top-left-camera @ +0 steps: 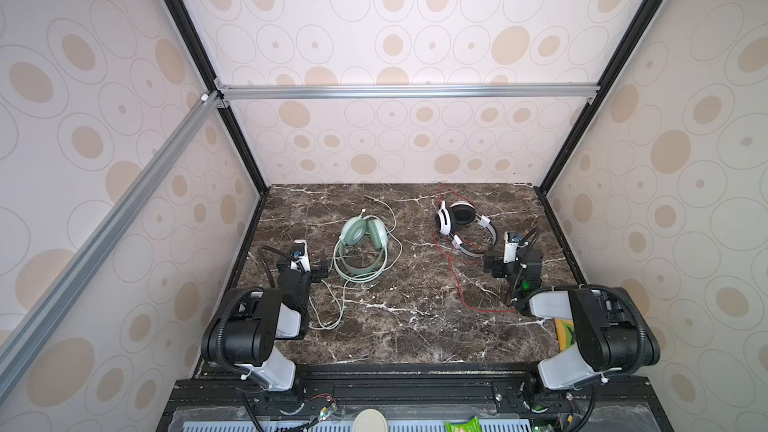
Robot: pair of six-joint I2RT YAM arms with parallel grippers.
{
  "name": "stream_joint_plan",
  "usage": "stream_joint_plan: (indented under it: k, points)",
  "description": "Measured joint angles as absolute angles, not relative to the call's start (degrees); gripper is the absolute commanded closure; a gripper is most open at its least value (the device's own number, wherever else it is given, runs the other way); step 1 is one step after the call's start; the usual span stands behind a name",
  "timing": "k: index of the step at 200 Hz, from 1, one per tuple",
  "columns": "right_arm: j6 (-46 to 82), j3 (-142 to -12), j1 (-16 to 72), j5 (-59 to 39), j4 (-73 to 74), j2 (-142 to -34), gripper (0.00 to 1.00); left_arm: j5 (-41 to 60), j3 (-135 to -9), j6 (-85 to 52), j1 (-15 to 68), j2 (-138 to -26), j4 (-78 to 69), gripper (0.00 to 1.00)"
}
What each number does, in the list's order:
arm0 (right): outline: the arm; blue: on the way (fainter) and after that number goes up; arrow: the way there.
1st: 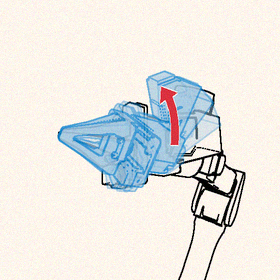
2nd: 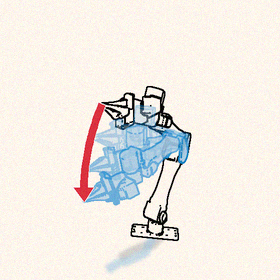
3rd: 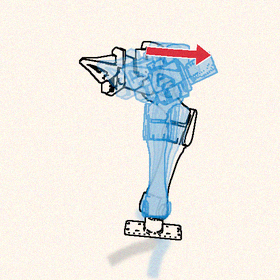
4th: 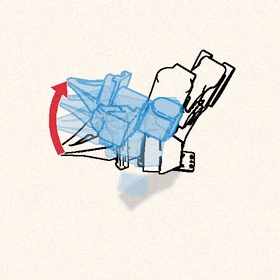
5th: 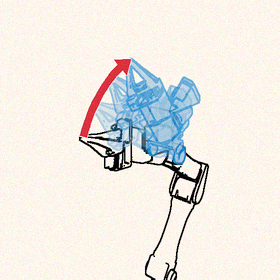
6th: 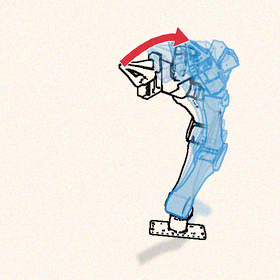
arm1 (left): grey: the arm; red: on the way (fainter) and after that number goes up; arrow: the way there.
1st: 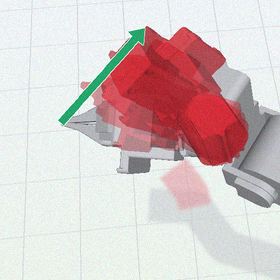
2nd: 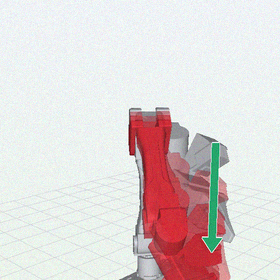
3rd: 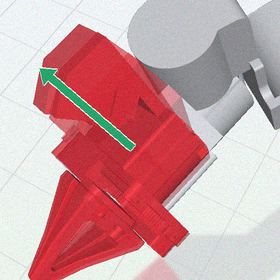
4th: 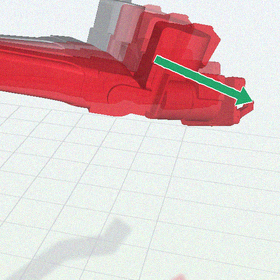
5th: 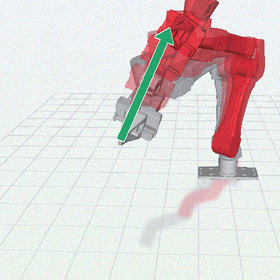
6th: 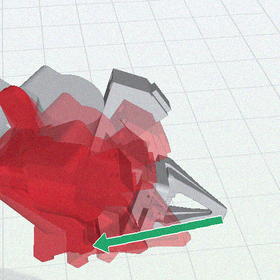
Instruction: Wrap the headphones
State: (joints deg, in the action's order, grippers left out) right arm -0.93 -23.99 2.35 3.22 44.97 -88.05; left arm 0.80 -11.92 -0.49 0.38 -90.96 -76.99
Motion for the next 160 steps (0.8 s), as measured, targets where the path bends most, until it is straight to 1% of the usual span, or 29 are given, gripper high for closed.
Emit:
stream_joint_plan:
  k: [160]
  points:
    - [-1.87, -23.99, 3.38, 3.46, 45.04, -88.05, 0.0, 0.8, -12.45, -0.49, 0.38, -90.96, -75.85, 0.02]
